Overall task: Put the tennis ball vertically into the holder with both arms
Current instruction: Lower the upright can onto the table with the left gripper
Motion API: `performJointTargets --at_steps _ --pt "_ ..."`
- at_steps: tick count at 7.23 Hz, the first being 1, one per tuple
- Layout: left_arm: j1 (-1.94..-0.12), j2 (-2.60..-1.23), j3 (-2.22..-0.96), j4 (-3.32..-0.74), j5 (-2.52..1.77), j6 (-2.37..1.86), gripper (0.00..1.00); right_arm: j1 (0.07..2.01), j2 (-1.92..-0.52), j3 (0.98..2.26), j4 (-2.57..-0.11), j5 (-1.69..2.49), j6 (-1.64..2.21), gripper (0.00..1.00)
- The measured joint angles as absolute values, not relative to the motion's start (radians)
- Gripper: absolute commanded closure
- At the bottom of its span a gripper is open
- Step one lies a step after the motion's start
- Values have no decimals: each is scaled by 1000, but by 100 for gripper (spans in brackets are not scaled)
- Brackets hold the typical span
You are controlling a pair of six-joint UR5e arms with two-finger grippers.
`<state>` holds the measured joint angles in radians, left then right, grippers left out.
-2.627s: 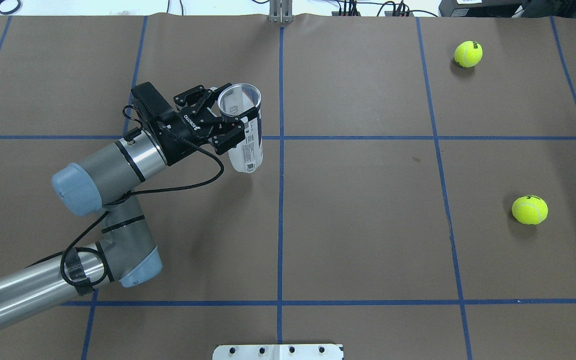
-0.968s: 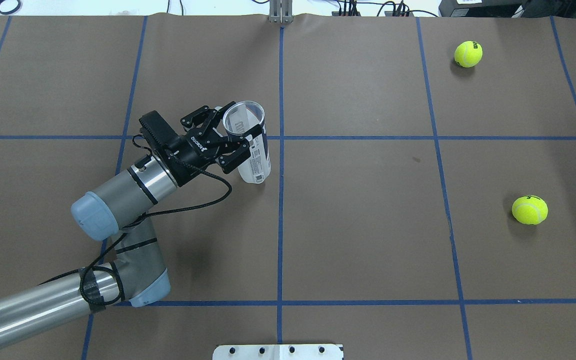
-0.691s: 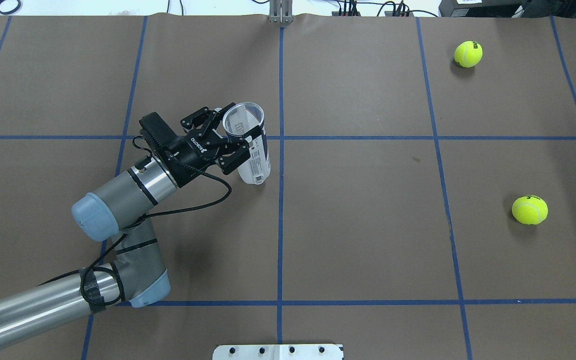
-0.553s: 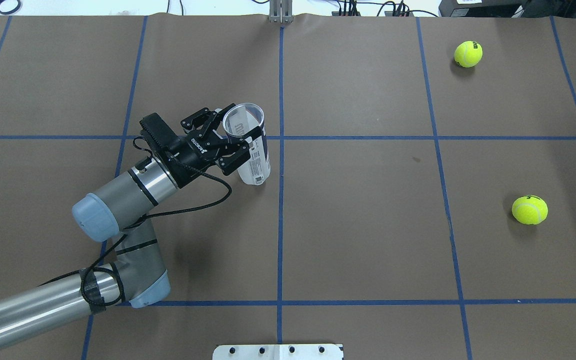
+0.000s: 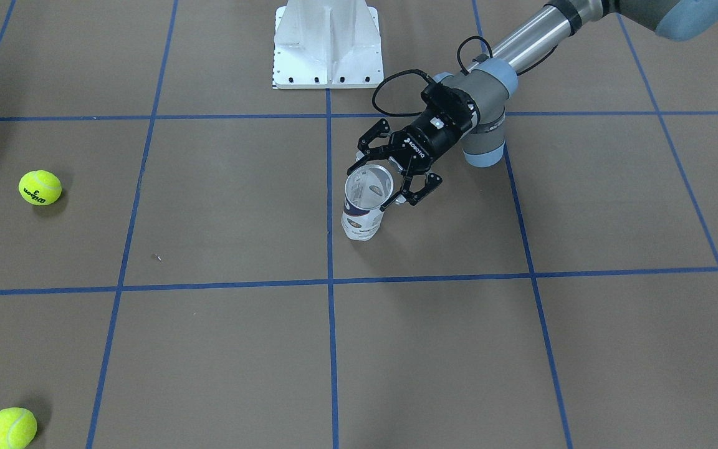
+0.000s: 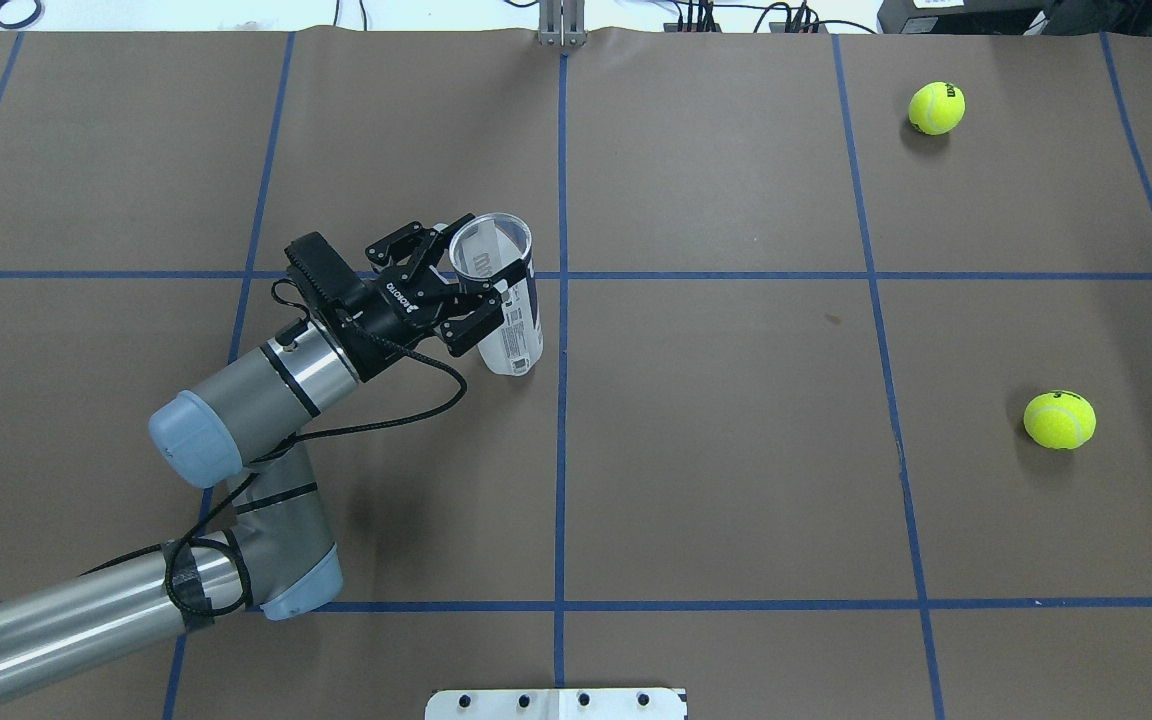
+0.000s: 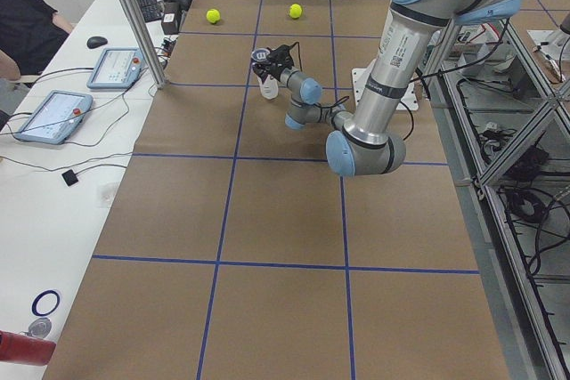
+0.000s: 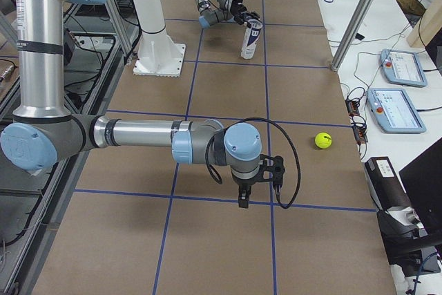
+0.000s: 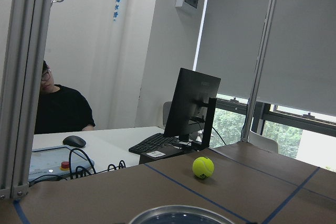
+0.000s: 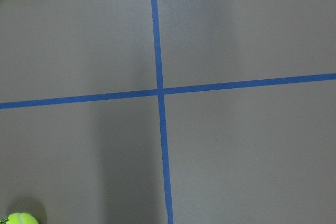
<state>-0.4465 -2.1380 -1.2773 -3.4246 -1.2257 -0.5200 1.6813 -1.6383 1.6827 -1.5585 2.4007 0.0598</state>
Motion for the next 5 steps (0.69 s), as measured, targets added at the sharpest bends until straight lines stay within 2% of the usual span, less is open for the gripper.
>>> performJointTargets --at_steps 4,5 --pt "-444 -2146 -1273 -3424 -1226 -520 34 1681 -1638 1681 -1559 2399 60 1" --pt "-443 -2146 -1270 -3425 -1226 -520 22 1681 -1638 1681 -1559 2399 60 1"
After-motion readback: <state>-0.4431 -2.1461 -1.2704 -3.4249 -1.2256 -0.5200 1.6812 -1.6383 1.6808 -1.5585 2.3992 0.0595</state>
